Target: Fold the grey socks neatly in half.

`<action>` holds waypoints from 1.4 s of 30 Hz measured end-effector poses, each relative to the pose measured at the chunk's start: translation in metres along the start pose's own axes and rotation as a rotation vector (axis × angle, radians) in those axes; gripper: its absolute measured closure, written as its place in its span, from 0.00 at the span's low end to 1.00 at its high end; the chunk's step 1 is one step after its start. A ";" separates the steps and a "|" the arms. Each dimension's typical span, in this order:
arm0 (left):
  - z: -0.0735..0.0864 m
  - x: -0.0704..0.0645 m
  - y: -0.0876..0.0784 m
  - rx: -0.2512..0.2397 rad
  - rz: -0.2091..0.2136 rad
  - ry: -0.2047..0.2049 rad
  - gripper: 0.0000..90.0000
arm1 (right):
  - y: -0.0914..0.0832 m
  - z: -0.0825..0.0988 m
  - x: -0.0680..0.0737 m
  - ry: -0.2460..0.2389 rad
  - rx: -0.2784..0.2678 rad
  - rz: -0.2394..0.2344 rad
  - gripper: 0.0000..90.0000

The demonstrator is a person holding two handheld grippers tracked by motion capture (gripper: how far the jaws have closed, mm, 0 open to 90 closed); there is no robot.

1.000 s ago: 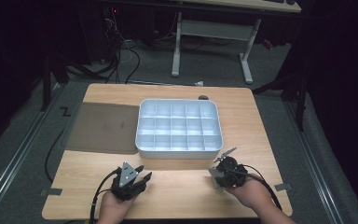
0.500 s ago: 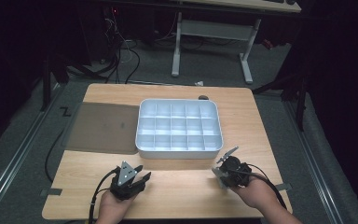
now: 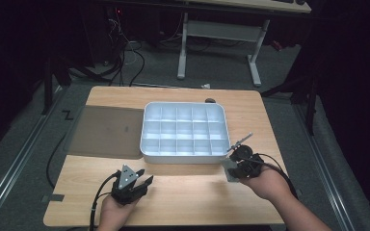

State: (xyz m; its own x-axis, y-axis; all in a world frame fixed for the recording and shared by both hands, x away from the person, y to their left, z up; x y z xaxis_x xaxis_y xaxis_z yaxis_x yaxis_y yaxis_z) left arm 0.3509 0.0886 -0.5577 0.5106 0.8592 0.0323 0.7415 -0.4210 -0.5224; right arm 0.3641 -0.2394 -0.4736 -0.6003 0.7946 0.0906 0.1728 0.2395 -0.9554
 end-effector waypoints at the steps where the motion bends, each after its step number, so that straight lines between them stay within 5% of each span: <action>1: 0.000 0.001 0.000 0.000 -0.001 -0.003 0.62 | -0.002 -0.003 0.000 -0.004 -0.002 0.000 0.77; 9: 0.001 0.003 0.000 0.009 0.012 -0.007 0.62 | -0.015 -0.029 -0.005 -0.017 0.001 -0.002 0.78; 20: 0.001 0.002 0.000 0.008 0.020 -0.010 0.62 | -0.019 -0.068 -0.013 -0.015 0.073 -0.023 0.77; 32: 0.001 0.006 -0.001 0.006 0.020 -0.012 0.62 | -0.002 -0.093 -0.023 -0.007 0.123 -0.007 0.77; 42: 0.002 0.004 0.000 0.009 0.027 -0.011 0.61 | 0.011 -0.101 -0.032 0.051 0.171 -0.001 0.77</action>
State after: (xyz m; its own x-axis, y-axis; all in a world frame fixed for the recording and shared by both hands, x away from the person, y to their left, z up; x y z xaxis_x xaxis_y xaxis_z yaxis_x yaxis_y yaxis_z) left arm 0.3515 0.0925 -0.5591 0.5258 0.8506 0.0092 0.7234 -0.4414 -0.5309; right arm 0.4644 -0.2055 -0.4590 -0.5594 0.8226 0.1019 0.0339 0.1455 -0.9888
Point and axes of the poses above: each handheld gripper's, and its own axes: y roughly forward along the jaws, z roughly out of its underside, x roughly to its left, the point moved 6 cm from there along y, roughly forward along the jaws, and after that the axes turned 10 degrees about -z, right-handed, at the moved point
